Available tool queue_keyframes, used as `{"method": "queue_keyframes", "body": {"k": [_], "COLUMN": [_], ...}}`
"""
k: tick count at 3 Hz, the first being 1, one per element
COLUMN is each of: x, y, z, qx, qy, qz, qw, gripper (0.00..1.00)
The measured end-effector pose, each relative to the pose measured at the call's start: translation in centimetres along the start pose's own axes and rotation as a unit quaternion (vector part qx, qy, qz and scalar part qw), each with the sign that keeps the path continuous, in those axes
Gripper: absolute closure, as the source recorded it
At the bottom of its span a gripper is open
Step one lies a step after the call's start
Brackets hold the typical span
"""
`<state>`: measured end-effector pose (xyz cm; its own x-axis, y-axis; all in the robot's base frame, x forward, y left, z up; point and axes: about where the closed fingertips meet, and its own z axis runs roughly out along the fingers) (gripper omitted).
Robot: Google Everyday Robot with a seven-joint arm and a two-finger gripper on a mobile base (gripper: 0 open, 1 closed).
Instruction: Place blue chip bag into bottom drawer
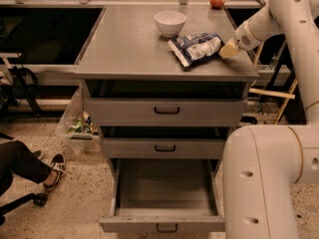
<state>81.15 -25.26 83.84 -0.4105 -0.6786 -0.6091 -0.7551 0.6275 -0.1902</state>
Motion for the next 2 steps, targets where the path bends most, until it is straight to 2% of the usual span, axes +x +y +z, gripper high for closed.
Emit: {"method": "queue_keyframes", "body": {"k": [1,2], "x": [0.0,1.6], "y": [0.0,1.6], "z": [0.0,-1.0], "qx": [0.0,-0.039], "qy": [0.0,-0.017], "qz": [0.0,0.017], "qw": [1.0,0.9989], "gripper": [1.0,1.0]}}
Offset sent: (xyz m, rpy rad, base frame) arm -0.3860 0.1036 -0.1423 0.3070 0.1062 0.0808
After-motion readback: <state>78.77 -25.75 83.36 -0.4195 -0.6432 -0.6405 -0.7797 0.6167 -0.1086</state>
